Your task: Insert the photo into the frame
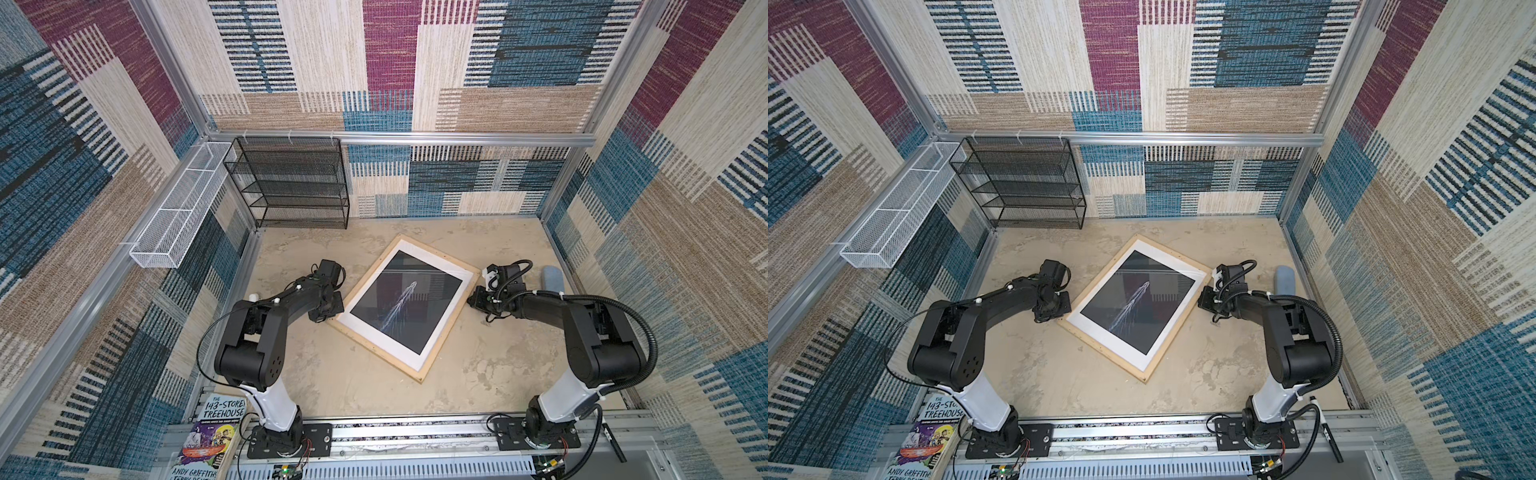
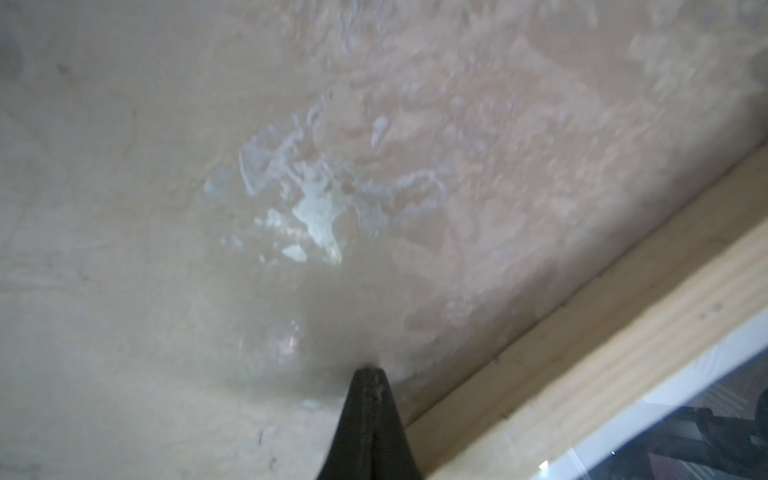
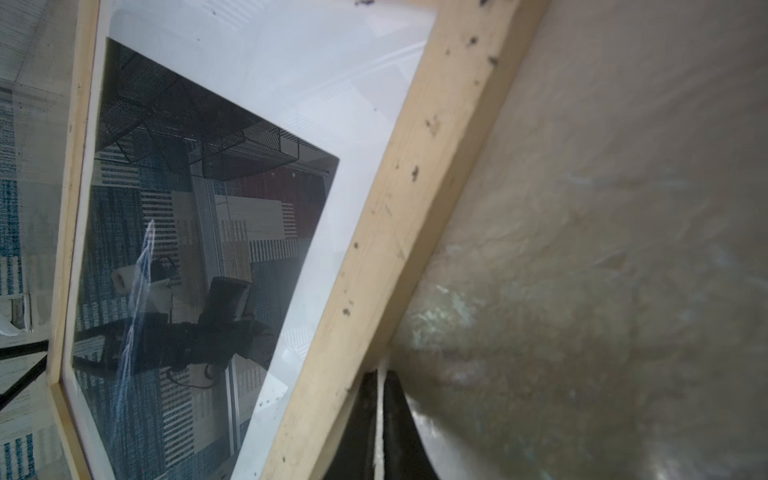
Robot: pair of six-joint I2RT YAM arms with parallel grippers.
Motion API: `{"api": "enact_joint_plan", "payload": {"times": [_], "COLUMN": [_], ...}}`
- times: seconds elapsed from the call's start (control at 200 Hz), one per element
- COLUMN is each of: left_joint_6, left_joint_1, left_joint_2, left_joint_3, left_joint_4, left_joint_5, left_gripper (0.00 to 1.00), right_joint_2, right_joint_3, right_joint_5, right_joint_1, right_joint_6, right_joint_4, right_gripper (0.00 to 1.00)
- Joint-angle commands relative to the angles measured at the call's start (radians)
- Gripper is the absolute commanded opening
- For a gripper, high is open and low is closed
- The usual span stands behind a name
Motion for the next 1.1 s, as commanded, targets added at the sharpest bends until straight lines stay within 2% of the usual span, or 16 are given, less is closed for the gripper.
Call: {"api": "enact_joint_plan", "payload": {"times": [0.0,0.16,0.26,0.416,0.561,0.731,0.901,1.097], "left_joint_6": [-0.067,-0.123,-0.141,-0.104,-0.058,-0.026,-0.024,-0.019], "left_joint_1": [-0.055,-0.14,-0.143,-0.135,-0.119,-0.072,-0.018,-0.014], "left_joint_2": [-0.044,-0.117,-0.168,-0.186,-0.14,-0.054,0.027,0.119], "left_joint_3": [-0.076,-0.144,-0.143,-0.055,0.02,0.097,0.153,0.218], "left_joint_4": [-0.047,-0.053,-0.076,-0.131,-0.131,-0.113,-0.065,-0.052], "left_joint_5": [0.053,0.064,-0.006,-0.077,-0.106,-0.104,-0.039,-0.005], "left_gripper": [0.0,0.0,0.0,0.0,0.02,0.0,0.0,0.0], "right_joint_2": [0.019,0.02,0.02,0.02,-0.014,-0.031,-0.021,0.014], "right_joint_3": [0.018,0.016,0.002,-0.042,-0.079,-0.093,-0.081,-0.052], "right_joint_5": [-0.021,-0.021,-0.04,-0.111,-0.103,-0.089,-0.089,-0.13], "right_joint_1": [-0.005,-0.013,-0.033,-0.096,-0.133,-0.149,-0.161,-0.161], "right_joint_6": [-0.004,-0.003,0.003,0.017,0.011,0.008,0.008,0.01], "right_joint_4": [0.043,0.045,0.061,0.105,0.114,0.118,0.13,0.146], "right_gripper": [0.09,0.09,0.09,0.09,0.09,0.09,0.09,0.09]}}
